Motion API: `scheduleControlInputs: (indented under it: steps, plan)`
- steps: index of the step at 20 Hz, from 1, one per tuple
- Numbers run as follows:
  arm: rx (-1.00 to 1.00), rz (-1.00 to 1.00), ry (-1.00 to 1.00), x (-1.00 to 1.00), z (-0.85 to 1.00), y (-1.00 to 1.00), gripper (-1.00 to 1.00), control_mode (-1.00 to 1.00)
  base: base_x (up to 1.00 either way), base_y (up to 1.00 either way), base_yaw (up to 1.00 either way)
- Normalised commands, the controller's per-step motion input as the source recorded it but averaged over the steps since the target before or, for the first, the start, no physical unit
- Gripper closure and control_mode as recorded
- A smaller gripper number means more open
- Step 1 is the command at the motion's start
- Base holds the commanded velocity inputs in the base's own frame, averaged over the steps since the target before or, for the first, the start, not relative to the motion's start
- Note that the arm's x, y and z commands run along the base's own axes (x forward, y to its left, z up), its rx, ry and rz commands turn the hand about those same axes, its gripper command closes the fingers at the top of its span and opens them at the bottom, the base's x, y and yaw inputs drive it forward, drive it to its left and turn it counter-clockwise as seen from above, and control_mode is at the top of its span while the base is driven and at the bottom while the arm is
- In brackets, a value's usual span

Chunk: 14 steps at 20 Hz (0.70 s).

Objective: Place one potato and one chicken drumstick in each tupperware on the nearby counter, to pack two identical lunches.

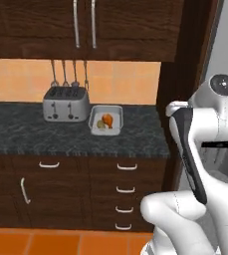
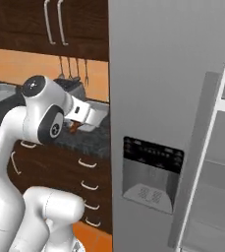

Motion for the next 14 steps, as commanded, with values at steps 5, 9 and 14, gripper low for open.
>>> scheduleControlInputs:
  steps: [5,9,14]
  plan:
    - [0.00,0.00,0.00,0.00,0.00,0.00,1.00,1.00,0.47,1.00,0.35]
    - [0.00,0.00,0.00,0.00,0.00,0.00,1.00,1.00,0.81,1.00,0.28]
    - [0.00,0.00,0.00,0.00,0.00,0.00,1.00,1.00,1.00,1.00,0.12]
